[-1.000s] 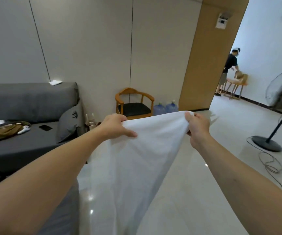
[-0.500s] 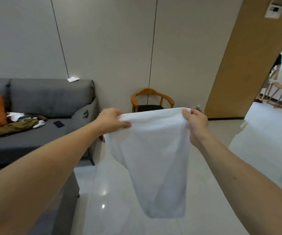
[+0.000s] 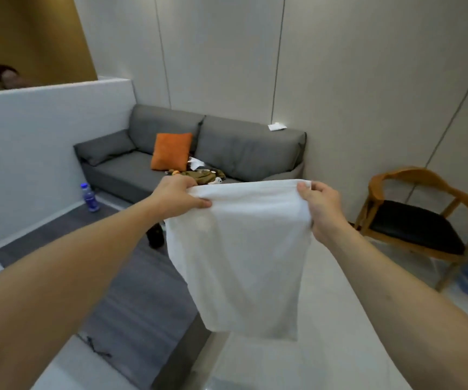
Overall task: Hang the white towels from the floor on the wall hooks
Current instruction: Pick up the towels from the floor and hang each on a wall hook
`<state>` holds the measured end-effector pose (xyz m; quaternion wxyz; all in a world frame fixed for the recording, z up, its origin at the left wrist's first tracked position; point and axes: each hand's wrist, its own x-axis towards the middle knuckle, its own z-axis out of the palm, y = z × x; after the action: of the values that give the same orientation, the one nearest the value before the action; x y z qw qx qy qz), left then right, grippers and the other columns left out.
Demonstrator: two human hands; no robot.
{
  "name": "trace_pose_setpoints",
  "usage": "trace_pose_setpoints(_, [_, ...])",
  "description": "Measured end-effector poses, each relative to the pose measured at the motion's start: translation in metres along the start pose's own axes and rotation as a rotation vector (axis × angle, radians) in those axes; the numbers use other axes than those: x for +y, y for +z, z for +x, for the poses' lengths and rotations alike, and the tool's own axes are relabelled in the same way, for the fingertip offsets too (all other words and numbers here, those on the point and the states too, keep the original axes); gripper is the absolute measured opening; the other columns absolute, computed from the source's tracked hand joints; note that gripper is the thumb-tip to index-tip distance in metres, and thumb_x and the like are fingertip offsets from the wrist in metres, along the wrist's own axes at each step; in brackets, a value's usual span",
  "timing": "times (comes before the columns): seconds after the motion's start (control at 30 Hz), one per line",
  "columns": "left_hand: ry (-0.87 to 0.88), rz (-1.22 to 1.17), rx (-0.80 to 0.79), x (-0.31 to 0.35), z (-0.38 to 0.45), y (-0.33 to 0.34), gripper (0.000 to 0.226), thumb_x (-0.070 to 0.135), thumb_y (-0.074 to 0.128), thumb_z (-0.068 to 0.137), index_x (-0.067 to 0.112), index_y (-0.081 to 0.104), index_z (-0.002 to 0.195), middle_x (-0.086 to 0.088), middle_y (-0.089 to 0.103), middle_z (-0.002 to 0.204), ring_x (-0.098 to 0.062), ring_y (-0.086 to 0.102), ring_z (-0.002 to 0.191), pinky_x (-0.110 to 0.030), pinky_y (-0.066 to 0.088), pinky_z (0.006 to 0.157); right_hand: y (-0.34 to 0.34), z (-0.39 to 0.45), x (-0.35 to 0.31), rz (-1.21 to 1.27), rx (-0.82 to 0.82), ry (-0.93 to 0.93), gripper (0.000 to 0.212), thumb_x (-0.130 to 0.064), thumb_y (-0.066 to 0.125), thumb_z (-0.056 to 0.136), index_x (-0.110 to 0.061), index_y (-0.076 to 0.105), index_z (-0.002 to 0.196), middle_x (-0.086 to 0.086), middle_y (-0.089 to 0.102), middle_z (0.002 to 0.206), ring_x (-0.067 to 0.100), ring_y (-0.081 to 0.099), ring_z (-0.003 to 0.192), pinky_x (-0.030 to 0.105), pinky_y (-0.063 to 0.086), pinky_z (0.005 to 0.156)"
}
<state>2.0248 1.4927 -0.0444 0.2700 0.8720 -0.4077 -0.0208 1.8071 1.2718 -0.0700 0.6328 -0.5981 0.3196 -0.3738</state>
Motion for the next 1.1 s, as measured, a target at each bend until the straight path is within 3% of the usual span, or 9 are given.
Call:
trace_pose_setpoints(0.13, [-0.136, 0.054, 0.129, -0.070, 0.016, -0.044, 0.038, 0.060, 0.080, 0.064, 0.033, 0.055, 0.063, 0.013, 0.056, 0.071, -0.002, 0.048, 0.071, -0.024, 0.032, 0.054, 0.096, 0.037, 0.008, 0.019, -0.146, -0.020, 0.017, -0.022, 0.068, 0.093, -0.014, 0.069, 0.078, 0.006, 0.071, 0.082, 0.021, 0.065, 0.074, 0.034, 0.055, 0.067])
trace_pose_setpoints(0.37, [-0.378, 0.227, 0.230, -0.194, 0.053, -0.123, 0.030, 0.048, 0.081, 0.070, 0.023, 0.065, 0.072, 0.005, 0.060, 0.070, -0.014, 0.053, 0.070, -0.027, 0.034, 0.054, 0.270, 0.104, 0.006, -0.050, -0.403, -0.083, 0.012, -0.025, 0.068, 0.092, -0.015, 0.074, 0.091, 0.004, 0.075, 0.083, 0.017, 0.068, 0.070, 0.029, 0.055, 0.054])
trace_pose_setpoints(0.5, [-0.541, 0.324, 0.297, -0.264, 0.065, -0.187, 0.019, 0.041, 0.077, 0.079, 0.025, 0.068, 0.080, -0.001, 0.065, 0.081, -0.020, 0.056, 0.076, -0.028, 0.041, 0.062, 0.375, 0.148, 0.000, -0.084, -0.478, -0.155, 0.004, -0.025, 0.075, 0.086, -0.023, 0.075, 0.082, 0.001, 0.075, 0.086, 0.021, 0.069, 0.082, 0.035, 0.057, 0.068])
trace_pose_setpoints(0.63, [-0.754, 0.466, 0.470, -0.315, 0.060, -0.237, 0.019, 0.042, 0.065, 0.088, 0.024, 0.069, 0.092, -0.004, 0.062, 0.091, -0.027, 0.057, 0.087, -0.033, 0.044, 0.069, 0.467, 0.177, -0.009, -0.081, -0.603, -0.143, 0.006, -0.024, 0.078, 0.083, -0.022, 0.074, 0.079, 0.003, 0.075, 0.091, 0.027, 0.070, 0.095, 0.045, 0.057, 0.087])
trace_pose_setpoints(0.7, [-0.830, 0.504, 0.578, -0.326, 0.059, -0.251, 0.020, 0.042, 0.061, 0.090, 0.023, 0.068, 0.093, -0.009, 0.063, 0.097, -0.032, 0.058, 0.091, -0.033, 0.042, 0.070, 0.502, 0.186, -0.018, -0.058, -0.706, -0.118, 0.008, -0.025, 0.076, 0.085, -0.019, 0.074, 0.081, 0.001, 0.072, 0.080, 0.023, 0.068, 0.075, 0.037, 0.057, 0.068])
trace_pose_setpoints(0.77, [-0.857, 0.513, 0.681, -0.329, 0.059, -0.260, 0.020, 0.040, 0.061, 0.091, 0.022, 0.070, 0.095, -0.013, 0.065, 0.103, -0.035, 0.059, 0.094, -0.034, 0.042, 0.070, 0.530, 0.192, -0.029, -0.018, -0.779, -0.103, 0.010, -0.024, 0.074, 0.088, -0.016, 0.073, 0.085, 0.002, 0.065, 0.065, 0.016, 0.055, 0.053, 0.026, 0.046, 0.048])
trace_pose_setpoints(0.87, [-0.845, 0.499, 0.813, -0.323, 0.062, -0.271, 0.020, 0.033, 0.063, 0.093, 0.017, 0.072, 0.098, -0.022, 0.063, 0.116, -0.039, 0.059, 0.100, -0.036, 0.042, 0.072, 0.556, 0.201, -0.043, 0.071, -0.848, -0.109, 0.011, -0.017, 0.068, 0.092, -0.010, 0.069, 0.084, 0.006, 0.069, 0.070, 0.015, 0.062, 0.055, 0.026, 0.054, 0.052])
trace_pose_setpoints(0.97, [-0.800, 0.505, 0.934, -0.304, 0.058, -0.266, 0.022, 0.029, 0.063, 0.093, 0.010, 0.073, 0.096, -0.020, 0.068, 0.103, -0.038, 0.060, 0.096, -0.037, 0.045, 0.075, 0.564, 0.213, -0.049, 0.138, -0.911, -0.077, 0.009, -0.013, 0.066, 0.094, -0.008, 0.066, 0.086, 0.010, 0.068, 0.078, 0.018, 0.063, 0.063, 0.031, 0.057, 0.061])
trace_pose_setpoints(1.1, [-0.849, 0.451, 1.041, -0.269, 0.049, -0.227, 0.019, 0.027, 0.066, 0.091, 0.010, 0.074, 0.091, -0.016, 0.071, 0.093, -0.034, 0.063, 0.090, -0.035, 0.048, 0.077, 0.553, 0.231, -0.039, 0.161, -1.016, -0.003, 0.008, -0.009, 0.067, 0.091, -0.006, 0.063, 0.084, 0.013, 0.068, 0.076, 0.018, 0.065, 0.059, 0.031, 0.058, 0.059])
